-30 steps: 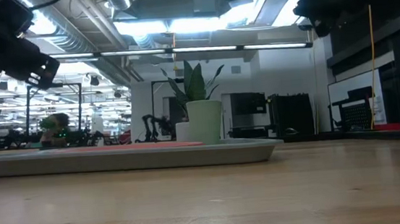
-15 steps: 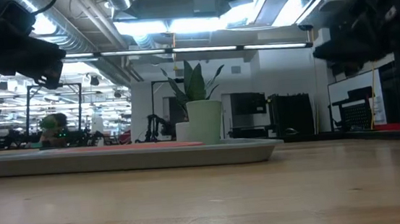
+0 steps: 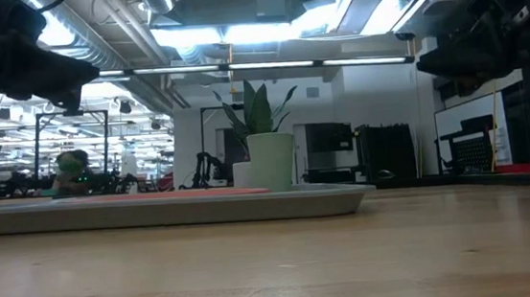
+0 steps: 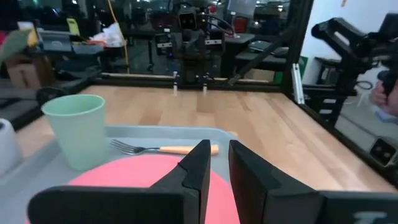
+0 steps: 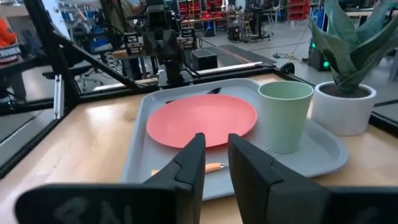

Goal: Pick and place plate/cup/fork/spoon on tray
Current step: Return to Home Position

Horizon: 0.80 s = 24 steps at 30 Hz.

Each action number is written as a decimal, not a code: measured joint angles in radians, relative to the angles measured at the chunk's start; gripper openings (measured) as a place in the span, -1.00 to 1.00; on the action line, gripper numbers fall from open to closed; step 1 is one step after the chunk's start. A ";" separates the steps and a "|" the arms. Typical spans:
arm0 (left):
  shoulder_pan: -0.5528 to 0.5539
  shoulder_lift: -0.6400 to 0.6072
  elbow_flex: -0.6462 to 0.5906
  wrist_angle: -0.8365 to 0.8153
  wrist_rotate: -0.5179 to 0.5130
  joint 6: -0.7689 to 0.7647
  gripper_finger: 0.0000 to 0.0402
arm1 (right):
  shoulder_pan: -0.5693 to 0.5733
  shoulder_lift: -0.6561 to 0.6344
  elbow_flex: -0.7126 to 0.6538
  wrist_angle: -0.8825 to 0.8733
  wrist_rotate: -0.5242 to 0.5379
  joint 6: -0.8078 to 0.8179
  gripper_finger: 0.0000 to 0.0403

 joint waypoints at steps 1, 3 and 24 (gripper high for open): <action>0.000 0.000 0.000 0.000 -0.005 0.020 -0.75 | 0.000 0.000 0.000 0.000 0.000 -0.007 -0.63; 0.000 0.002 0.000 0.000 -0.003 0.077 -0.75 | 0.000 0.000 0.000 0.000 -0.001 -0.032 -0.63; 0.000 0.002 0.000 -0.001 0.001 0.109 -0.74 | 0.000 -0.146 0.002 -0.260 -0.072 -0.081 -0.63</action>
